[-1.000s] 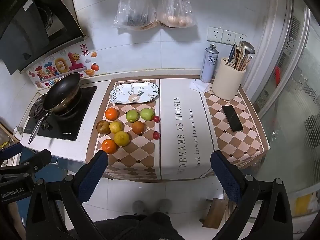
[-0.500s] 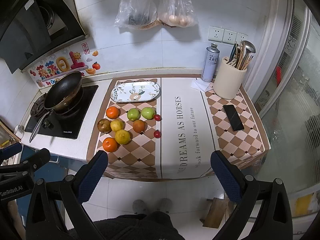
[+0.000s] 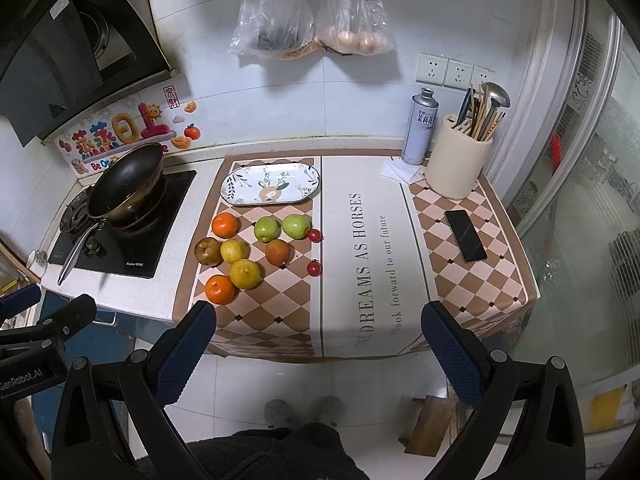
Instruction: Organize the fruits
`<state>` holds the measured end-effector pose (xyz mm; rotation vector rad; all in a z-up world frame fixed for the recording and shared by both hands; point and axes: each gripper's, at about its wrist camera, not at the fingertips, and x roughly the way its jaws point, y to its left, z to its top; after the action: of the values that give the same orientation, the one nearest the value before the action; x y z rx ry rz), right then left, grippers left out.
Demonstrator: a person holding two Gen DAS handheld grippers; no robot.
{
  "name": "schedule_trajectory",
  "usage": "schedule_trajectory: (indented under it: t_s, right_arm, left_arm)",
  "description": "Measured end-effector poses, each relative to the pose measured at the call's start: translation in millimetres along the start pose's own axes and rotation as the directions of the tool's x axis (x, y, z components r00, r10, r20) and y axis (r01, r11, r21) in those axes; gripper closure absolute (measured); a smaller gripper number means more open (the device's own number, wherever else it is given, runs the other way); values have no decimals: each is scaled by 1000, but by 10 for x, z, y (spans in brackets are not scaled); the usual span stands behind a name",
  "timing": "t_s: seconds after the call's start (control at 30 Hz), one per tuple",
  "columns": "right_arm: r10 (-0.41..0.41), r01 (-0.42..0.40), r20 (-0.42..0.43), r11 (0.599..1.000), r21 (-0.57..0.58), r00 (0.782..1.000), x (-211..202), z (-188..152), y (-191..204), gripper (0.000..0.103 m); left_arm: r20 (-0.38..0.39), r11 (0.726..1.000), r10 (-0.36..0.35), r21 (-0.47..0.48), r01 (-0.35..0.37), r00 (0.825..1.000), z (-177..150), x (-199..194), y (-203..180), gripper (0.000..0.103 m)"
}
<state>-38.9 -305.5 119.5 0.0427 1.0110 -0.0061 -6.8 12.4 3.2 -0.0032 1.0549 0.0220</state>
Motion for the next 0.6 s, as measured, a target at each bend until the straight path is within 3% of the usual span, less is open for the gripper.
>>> schedule_trajectory:
  t_s: [0.6]
  right_arm:
    - [9,-9,9,1000,-24,1000,-27,67,104,0]
  left_arm:
    - [8,1000,20,-10,-20,1000,16,-4,7,0]
